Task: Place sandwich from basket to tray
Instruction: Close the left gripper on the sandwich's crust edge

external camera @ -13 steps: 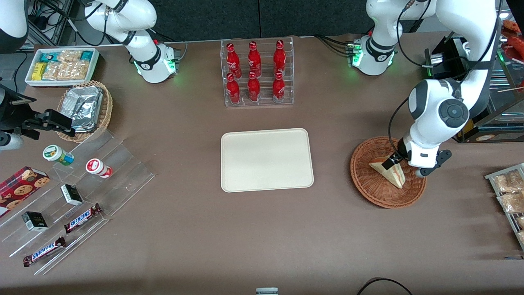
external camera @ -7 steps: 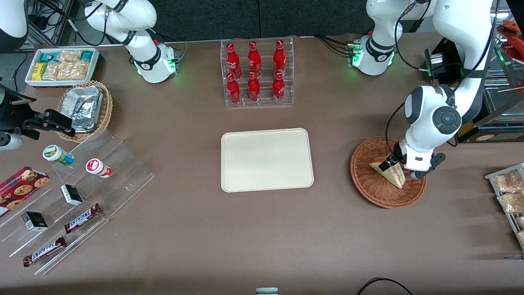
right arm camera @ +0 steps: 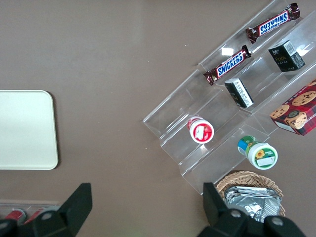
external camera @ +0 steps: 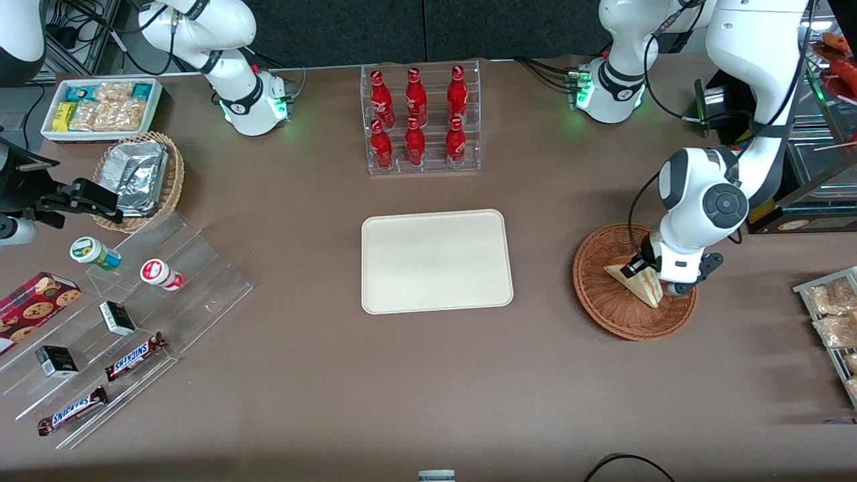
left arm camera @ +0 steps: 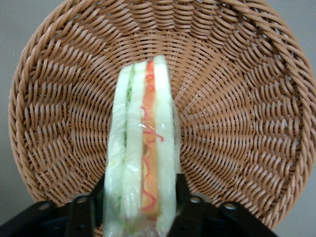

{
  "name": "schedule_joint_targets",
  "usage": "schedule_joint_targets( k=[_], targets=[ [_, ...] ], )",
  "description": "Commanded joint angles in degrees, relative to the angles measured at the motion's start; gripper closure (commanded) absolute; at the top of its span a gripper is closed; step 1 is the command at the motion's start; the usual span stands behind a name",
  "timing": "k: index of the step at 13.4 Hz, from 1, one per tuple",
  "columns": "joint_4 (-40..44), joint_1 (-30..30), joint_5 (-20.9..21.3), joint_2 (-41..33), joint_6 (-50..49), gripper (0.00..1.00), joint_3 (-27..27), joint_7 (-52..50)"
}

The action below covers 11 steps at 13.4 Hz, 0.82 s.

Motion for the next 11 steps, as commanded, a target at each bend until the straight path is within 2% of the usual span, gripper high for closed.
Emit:
schedule_joint_targets(
  k=[1,8,11],
  targets=[
    [-0.04,0.09,-0.30,-0.04,-0.79,1.00,-0.11,-1.17],
    [8.56,-0.70,-0.21,0.31,-12.99,1.00,-0.20,-1.70],
    [14.01,-2.98,-0.12,-0.48,-21.16,1.00,-0.20,-1.52]
  ],
)
